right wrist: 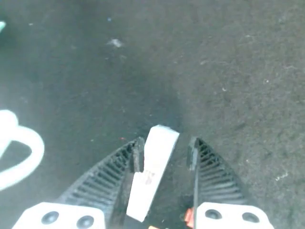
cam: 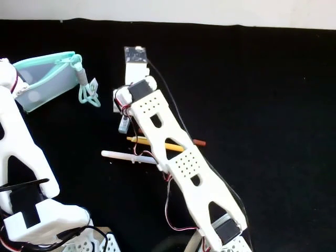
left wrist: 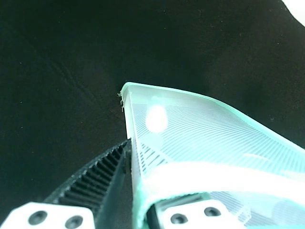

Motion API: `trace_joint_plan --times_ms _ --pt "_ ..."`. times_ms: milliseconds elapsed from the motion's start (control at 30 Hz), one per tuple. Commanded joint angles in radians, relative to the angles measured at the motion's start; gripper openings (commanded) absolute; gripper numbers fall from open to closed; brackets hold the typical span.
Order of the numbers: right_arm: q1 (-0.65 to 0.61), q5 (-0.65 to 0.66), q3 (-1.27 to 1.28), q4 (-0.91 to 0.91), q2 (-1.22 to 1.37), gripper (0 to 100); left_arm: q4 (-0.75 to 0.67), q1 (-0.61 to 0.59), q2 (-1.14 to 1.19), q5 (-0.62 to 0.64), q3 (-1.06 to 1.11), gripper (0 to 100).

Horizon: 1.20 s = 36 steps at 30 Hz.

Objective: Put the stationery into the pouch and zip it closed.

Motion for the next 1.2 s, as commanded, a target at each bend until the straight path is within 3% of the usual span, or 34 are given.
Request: trace_joint_plan --times_ms 0,1167 --pt "-0.036 -0.005 -0.056 0.015 -0.013 15.6 -0.017 -0.002 -0.012 0.008 -0.047 1" --pt "0.021 -0.003 -0.124 -0.022 0.084 15.6 -0.025 -0.001 -0.012 0.008 -0.008 1"
